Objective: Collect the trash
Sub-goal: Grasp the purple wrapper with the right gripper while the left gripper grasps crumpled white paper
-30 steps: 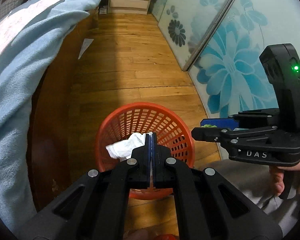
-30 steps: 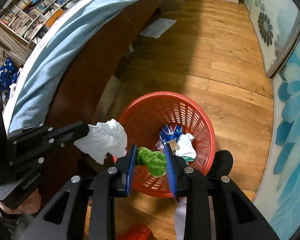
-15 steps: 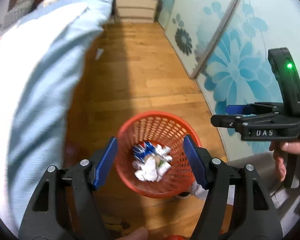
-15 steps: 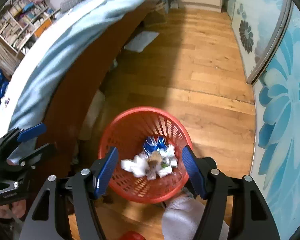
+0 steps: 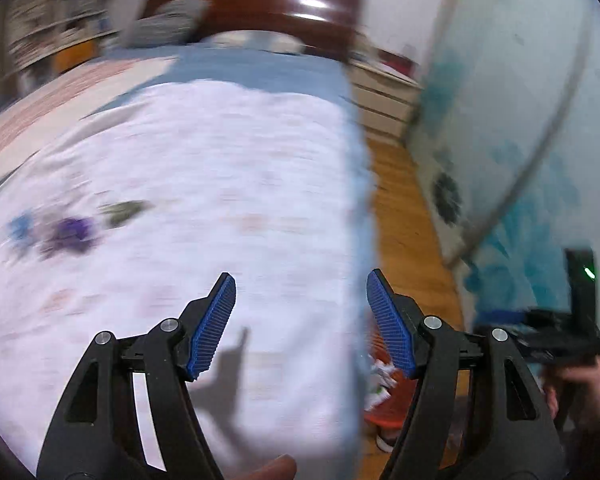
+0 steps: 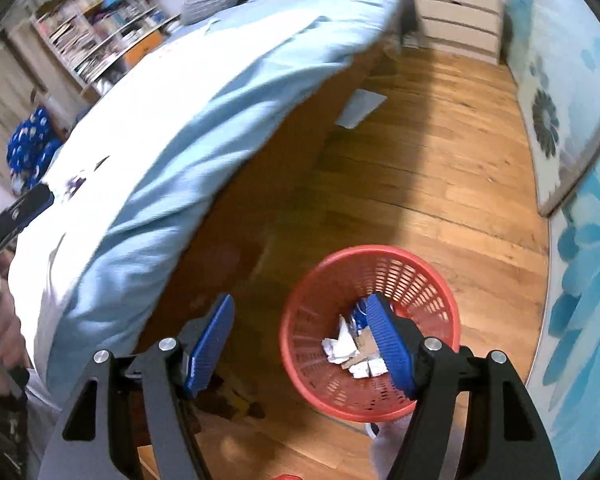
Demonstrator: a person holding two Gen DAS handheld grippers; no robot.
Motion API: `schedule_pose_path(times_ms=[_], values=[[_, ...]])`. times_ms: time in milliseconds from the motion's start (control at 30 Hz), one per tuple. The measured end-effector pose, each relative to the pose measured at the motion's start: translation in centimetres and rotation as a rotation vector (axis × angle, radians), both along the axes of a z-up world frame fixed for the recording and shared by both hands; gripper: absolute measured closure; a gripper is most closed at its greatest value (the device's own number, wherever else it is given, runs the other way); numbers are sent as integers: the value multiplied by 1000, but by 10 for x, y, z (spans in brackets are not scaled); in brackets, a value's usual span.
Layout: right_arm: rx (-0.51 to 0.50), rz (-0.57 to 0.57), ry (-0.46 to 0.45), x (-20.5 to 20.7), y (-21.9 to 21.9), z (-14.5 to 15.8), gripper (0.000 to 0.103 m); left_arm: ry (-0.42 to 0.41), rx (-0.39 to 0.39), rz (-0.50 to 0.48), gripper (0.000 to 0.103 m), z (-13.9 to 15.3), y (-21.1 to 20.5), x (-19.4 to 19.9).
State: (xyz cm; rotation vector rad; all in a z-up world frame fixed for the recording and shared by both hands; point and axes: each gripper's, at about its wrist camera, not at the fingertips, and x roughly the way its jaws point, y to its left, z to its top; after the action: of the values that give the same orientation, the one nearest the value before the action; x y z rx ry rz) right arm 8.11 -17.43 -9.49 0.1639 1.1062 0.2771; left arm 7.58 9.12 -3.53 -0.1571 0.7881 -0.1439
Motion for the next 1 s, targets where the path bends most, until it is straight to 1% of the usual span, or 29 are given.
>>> schedule_pose_path(times_ms=[167, 200, 233, 267, 300, 367, 500, 567, 633, 700, 833, 1000], values=[[10, 127, -82, 9, 72, 43, 34, -9, -8, 211, 34, 7, 91, -8], [16, 160, -99, 13, 92, 53, 34, 0, -4, 233, 34, 7, 102, -6], [21, 191, -112, 17, 111, 62, 34, 25, 13, 271, 34, 4, 119, -4], [25, 213, -121, 20, 126, 68, 34, 36, 19, 296, 34, 2, 129, -2], [32, 246, -131, 25, 148, 77, 34, 47, 9, 328, 34, 0, 144, -1], [43, 304, -154, 33, 183, 93, 34, 60, -27, 376, 34, -1, 172, -3], [42, 424, -187, 56, 260, 113, 34, 61, -34, 430, 34, 1, 201, -2], [36, 471, -191, 67, 292, 114, 34, 62, -36, 449, 34, 0, 214, -1], [31, 508, -174, 82, 327, 107, 34, 59, -43, 470, 34, -1, 226, 0], [30, 527, -158, 95, 345, 97, 34, 59, -52, 491, 34, -1, 236, 1], [32, 546, -103, 116, 380, 68, 35, 55, -88, 537, 34, -1, 261, 0], [42, 556, -72, 124, 409, 39, 38, 37, -112, 566, 34, 3, 279, -6]])
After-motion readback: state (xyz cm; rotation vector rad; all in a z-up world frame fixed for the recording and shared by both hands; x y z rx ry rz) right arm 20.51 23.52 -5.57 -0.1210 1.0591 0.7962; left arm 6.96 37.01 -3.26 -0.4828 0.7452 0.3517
